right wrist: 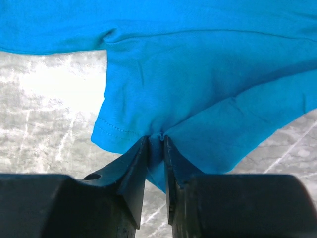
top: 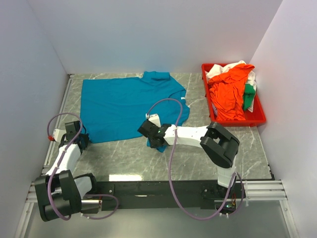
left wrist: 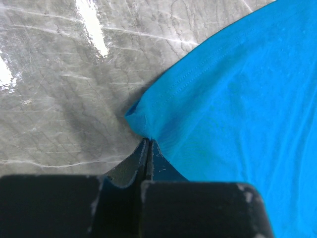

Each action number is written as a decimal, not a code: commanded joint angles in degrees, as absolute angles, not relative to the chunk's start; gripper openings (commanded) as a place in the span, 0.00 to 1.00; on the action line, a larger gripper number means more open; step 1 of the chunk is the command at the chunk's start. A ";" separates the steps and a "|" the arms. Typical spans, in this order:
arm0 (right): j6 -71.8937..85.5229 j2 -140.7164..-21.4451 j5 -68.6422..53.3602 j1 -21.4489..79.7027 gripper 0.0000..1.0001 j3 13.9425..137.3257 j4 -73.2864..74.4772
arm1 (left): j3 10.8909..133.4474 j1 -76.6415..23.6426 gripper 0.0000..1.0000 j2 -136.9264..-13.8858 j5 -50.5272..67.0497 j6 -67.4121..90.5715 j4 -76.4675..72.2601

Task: Fold and stack the t-shirts
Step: Flatten the tshirt out, then fold the tshirt

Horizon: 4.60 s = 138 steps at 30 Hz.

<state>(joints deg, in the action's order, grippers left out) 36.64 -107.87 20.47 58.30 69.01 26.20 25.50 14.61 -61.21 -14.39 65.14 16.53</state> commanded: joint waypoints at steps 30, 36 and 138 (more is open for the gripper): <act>45.07 -80.97 19.42 56.43 0.04 45.54 22.68 | 25.14 14.94 0.01 -59.06 -15.56 63.90 15.38; 50.71 -71.12 18.99 55.64 0.04 34.99 23.29 | 25.14 14.94 0.01 -58.71 -15.73 64.07 15.56; 33.66 -97.12 -4.04 22.86 0.00 77.08 23.47 | 52.64 14.68 0.01 -83.84 -14.15 59.06 20.65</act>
